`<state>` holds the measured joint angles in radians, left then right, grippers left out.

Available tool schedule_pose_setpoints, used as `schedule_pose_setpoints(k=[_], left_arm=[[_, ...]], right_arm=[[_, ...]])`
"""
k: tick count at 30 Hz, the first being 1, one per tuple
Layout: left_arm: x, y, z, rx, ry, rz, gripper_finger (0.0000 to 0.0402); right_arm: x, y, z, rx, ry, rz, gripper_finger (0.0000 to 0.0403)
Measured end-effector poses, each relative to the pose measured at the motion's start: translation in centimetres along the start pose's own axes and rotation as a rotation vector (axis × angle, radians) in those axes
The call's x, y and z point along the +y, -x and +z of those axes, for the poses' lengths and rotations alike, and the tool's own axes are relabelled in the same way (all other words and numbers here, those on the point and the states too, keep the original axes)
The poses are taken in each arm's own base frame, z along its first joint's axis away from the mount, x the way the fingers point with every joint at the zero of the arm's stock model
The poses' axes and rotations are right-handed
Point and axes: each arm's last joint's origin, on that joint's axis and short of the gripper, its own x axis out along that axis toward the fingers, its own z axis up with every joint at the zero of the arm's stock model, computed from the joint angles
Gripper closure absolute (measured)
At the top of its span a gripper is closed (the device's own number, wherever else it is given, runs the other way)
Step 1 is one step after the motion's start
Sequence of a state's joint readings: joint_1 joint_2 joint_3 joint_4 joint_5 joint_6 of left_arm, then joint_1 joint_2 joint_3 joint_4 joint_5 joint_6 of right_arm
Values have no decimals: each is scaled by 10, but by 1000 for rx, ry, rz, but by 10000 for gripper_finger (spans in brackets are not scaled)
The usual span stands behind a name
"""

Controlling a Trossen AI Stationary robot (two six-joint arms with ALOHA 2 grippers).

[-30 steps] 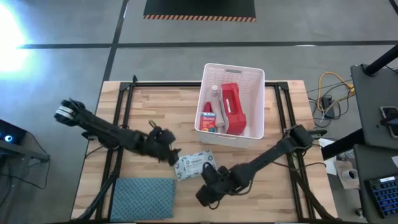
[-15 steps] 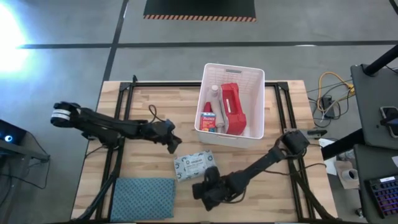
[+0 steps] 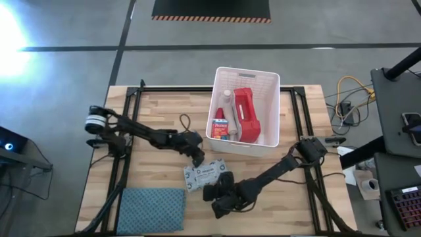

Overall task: Pick & place medical supplies in basket/bin
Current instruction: Put the light blue mailer bag into the white bin

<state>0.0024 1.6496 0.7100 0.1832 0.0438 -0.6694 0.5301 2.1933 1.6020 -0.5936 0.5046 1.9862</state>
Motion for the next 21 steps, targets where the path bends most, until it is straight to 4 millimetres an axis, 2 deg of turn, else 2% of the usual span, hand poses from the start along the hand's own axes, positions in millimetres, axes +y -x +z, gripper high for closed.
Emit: schedule_pose_setpoints(k=[7, 9, 13, 21], left_arm=[[4, -30, -1, 164, 0, -47, 396], [2, -32, 0, 187, 2, -83, 394], [-3, -25, 1, 215, 2, -144, 393], [-23, 3, -1, 307, 9, -297, 392]], right_arm=[[-4, 0, 1, -8, 9, -33, 385], [-4, 0, 1, -10, 1, -35, 385], [-9, -3, 2, -17, 7, -49, 385], [-32, -15, 4, -5, -31, -111, 385]])
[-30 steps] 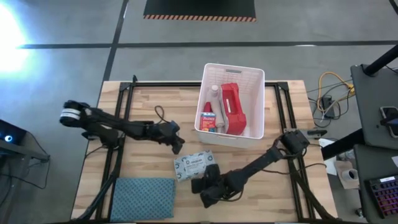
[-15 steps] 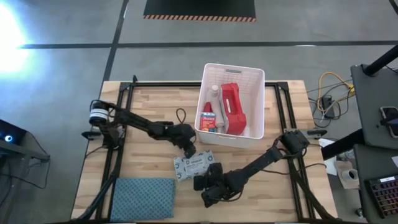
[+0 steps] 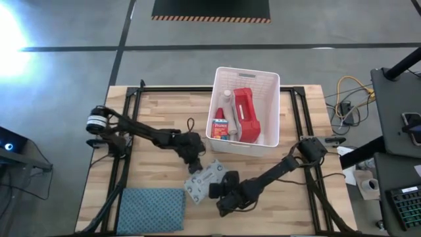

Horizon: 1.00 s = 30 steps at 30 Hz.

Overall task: Pick & place medical supplies in basket/bin
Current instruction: Put the light blue mailer bag into the white bin

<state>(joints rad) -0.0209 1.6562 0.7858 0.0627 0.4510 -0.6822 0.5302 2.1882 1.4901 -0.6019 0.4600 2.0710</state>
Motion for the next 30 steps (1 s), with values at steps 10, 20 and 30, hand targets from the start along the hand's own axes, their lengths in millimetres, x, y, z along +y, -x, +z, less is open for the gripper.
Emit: schedule_pose_setpoints(k=[10, 20, 30], left_arm=[[-43, 6, -10, -69, -12, -130, 392], [-66, 0, -13, -182, -40, -196, 392], [-76, -22, -12, -252, -64, -224, 392]], right_arm=[[-1, -9, 7, -7, 8, 20, 386], [10, -19, 29, 25, 209, -12, 385], [10, 1, 33, 37, 430, -19, 367]])
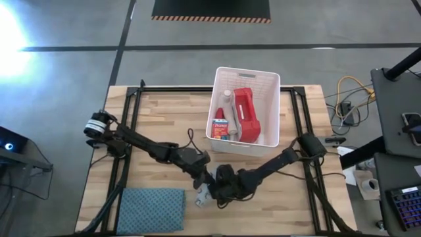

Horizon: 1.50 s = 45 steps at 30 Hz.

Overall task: Pick & place medical supplies in basket/bin
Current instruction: Put the light blue mailer bag into the white bin

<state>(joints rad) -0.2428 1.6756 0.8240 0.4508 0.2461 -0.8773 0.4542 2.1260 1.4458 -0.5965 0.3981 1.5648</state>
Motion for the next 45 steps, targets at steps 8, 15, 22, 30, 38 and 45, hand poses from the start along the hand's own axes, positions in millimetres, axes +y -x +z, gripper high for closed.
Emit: schedule_pose_setpoints(k=[8, 15, 22, 30, 38, 45], left_arm=[[-9, -18, 3, 17, -38, -23, 392], [-17, -18, 11, -2, -71, -41, 392], [-28, -7, 15, -14, -151, -41, 392], [-39, 52, 13, 63, -164, 283, 382], [-61, 70, -6, 57, -145, 328, 239], [-63, 48, -21, 81, 27, 361, 108]], right_arm=[[-10, 58, -6, 39, 154, -127, 268], [-3, 69, -13, 45, 105, -35, 208], [2, 71, -21, 37, 159, 21, 169], [-1, 75, -31, 44, 147, 20, 136], [-3, 80, -40, 52, 167, 16, 113], [-8, 80, -39, 60, 143, -33, 101]])
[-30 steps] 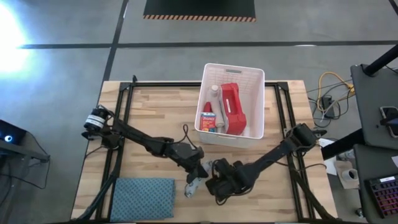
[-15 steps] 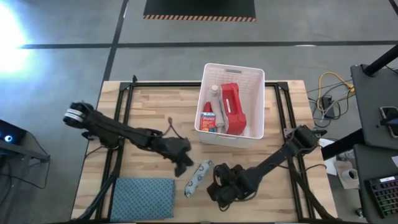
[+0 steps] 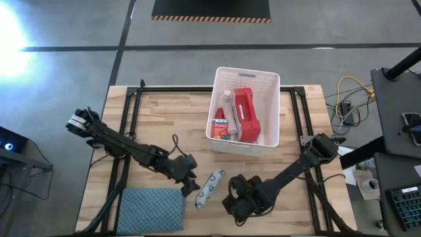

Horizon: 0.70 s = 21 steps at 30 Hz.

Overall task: Pick & place medical supplies in basket/bin
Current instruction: Put the light blue mailer bag into the white bin

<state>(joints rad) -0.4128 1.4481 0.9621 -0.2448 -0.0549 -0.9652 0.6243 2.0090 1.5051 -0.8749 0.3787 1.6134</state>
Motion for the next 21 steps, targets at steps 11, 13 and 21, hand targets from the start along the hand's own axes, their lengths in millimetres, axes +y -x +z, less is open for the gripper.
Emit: schedule_pose_setpoints(k=[11, 13, 21], left_arm=[[-54, -19, 17, 29, -130, 292, 98], [-58, -30, 18, 62, -139, 337, 98], [-79, -48, 28, 106, -139, 344, 98]], right_arm=[[-6, 5, -11, 150, -100, -77, 99], [-4, 6, -10, 151, -109, -57, 99], [-5, 12, -21, 150, -103, -53, 111]])
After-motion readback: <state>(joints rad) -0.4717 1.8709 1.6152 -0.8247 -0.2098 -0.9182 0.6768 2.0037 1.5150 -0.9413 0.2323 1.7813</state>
